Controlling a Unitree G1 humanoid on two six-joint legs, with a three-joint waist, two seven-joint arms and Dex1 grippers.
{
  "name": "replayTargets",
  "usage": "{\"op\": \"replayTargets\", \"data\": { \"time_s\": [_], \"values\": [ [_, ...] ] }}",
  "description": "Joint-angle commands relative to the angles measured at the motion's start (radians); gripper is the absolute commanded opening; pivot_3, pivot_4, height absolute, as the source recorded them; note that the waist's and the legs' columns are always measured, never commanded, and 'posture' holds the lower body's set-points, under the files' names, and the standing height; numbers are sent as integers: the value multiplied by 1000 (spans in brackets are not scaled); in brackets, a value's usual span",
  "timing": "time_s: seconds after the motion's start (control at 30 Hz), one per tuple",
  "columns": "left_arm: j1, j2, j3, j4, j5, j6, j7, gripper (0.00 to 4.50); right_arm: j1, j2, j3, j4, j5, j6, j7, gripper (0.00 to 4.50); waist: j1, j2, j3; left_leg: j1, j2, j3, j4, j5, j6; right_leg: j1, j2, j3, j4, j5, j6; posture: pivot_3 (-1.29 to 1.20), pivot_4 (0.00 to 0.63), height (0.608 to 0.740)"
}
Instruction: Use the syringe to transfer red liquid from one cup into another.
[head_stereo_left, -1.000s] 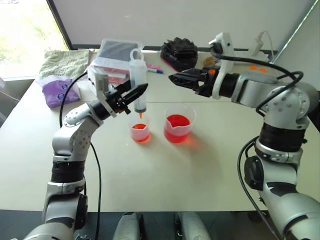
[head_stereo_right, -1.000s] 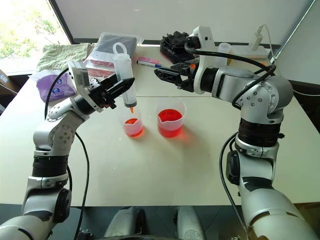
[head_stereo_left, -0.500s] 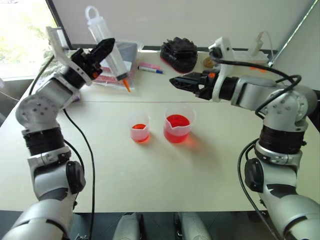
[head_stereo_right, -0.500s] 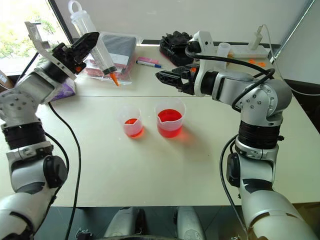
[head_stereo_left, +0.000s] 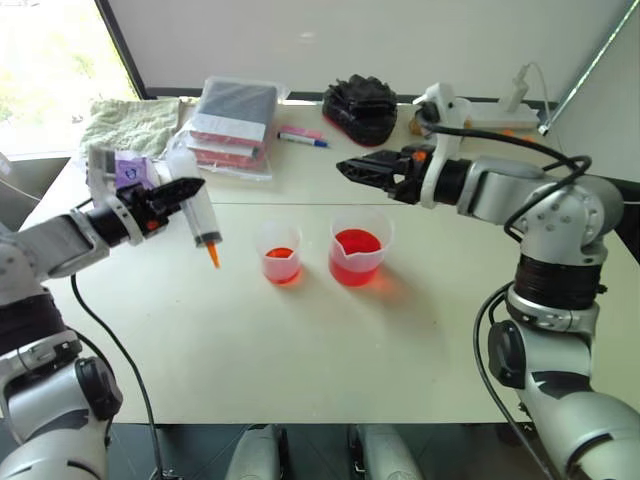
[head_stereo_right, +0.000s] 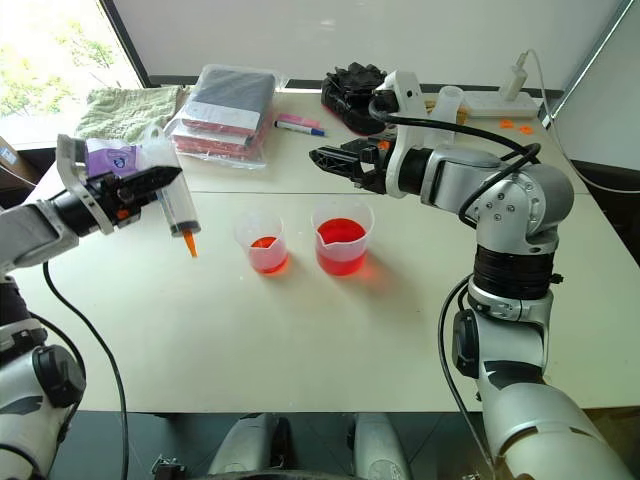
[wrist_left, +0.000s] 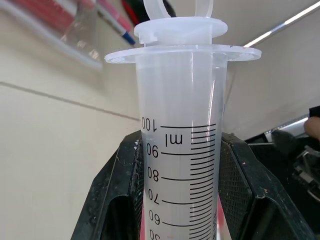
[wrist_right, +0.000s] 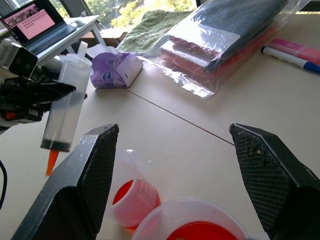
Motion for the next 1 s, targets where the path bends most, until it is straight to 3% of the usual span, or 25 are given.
{"op": "replayTargets", "data": {
  "time_s": [0.03, 0.4, 0.8, 0.87, 1.0],
  "values": [
    [58, 13, 7, -50, 12, 45, 27, 1535, -10, 3, -12, -3, -1, -34, 3, 3676, 0, 0, 0, 0, 0, 0, 0, 0, 0, 0, -1, 0, 0, 0, 0, 0, 150, 740],
    [89, -49, -36, 30, 160, 47, 72, 1535, -5, 9, -14, -20, 9, -13, -11, 3676, 2, 0, 0, 0, -1, 1, 0, 0, 0, 0, -2, 0, 0, 0, 0, 0, 150, 740],
    [-15, -87, -140, 153, 319, 0, -13, 1535, 11, 15, -44, -69, 24, 27, -64, 3676, 10, 0, 0, 0, -2, 0, 0, 0, -1, 1, -3, -1, 0, 0, 0, 0, 150, 740],
    [-22, -86, -146, 166, 341, 3, -23, 2484, 11, 16, -47, -73, 25, 30, -69, 3737, 9, 0, 0, 0, -2, 0, 0, 0, -1, 1, -3, -1, 0, 0, 0, 0, 150, 740],
    [-16, -68, -157, 148, 355, 6, -73, 3918, 11, 14, -51, -80, 28, 34, -75, 3737, 5, 1, -1, 1, -2, 0, 0, 0, -1, 1, -2, -1, 1, 0, 0, 0, 150, 740]
  ]
}}
